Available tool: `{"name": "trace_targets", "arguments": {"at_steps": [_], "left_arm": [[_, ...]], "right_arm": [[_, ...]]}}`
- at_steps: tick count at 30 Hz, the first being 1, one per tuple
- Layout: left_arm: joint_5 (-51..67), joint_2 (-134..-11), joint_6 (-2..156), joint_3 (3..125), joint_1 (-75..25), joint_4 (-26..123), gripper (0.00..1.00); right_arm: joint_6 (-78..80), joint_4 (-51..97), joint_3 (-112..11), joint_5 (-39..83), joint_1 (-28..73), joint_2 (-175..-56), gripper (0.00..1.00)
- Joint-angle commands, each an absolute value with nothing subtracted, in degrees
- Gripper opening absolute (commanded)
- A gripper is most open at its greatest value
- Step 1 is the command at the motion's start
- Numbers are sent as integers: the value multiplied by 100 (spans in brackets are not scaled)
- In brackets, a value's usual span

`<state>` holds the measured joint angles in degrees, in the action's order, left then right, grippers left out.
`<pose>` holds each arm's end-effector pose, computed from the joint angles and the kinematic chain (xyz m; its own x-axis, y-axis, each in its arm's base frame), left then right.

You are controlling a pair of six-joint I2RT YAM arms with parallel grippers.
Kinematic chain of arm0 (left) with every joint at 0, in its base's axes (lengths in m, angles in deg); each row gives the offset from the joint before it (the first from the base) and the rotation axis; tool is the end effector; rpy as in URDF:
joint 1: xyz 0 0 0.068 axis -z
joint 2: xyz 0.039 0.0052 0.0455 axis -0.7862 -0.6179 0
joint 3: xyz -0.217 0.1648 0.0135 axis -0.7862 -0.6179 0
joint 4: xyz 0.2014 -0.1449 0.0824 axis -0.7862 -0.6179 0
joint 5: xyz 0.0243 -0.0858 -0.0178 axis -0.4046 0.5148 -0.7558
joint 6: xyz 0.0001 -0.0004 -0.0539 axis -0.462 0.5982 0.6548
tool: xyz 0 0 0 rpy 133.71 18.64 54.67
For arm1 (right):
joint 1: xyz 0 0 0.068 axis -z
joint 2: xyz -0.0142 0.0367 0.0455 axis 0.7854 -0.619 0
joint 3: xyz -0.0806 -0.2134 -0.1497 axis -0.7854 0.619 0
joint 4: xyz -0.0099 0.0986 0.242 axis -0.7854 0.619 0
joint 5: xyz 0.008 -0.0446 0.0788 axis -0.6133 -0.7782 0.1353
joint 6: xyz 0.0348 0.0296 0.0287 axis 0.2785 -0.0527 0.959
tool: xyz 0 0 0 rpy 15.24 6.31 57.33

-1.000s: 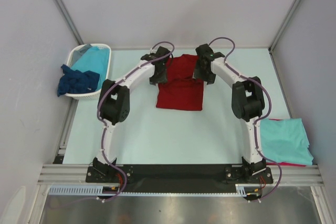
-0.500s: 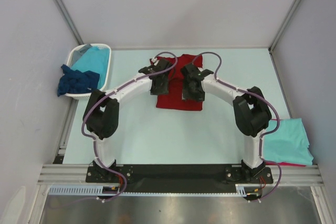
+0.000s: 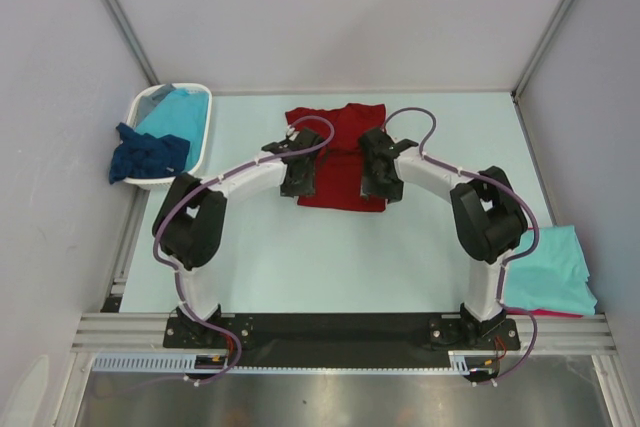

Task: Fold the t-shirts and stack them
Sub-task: Fold the folded rectangular tshirt in 1/3 of the way

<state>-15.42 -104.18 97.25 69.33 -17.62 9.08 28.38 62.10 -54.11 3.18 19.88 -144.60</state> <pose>0.3222 -0.2079 0.1978 -0.8867 -0.0150 -0.4622 -0.0132 0.9999 -0.0071 0.3337 0.1992 0.1855 -0.9210 0.0745 -0.3823 0.0663 0.9972 0.0345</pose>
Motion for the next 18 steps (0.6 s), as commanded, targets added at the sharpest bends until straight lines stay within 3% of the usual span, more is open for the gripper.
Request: {"name": "trace_targets", "arguments": {"at_steps": [1,9,16,18], "left_arm": [[-1619,-10043,9765,6841,-1800,1175,46],[-1487,-10174,9835,6656,-1817,1315,45],[-1320,-10236,9923,6463,-1826,1430,40],[-1302,-10253,9923,6410,-1826,1473,38]], "right_arm": [[2917,6011,-5276,199,1968,-14167,61],[2987,5844,-5083,383,1924,-14299,59],[2987,5808,-5004,471,1889,-14361,41],[2970,5817,-4986,498,1880,-14352,40]]}}
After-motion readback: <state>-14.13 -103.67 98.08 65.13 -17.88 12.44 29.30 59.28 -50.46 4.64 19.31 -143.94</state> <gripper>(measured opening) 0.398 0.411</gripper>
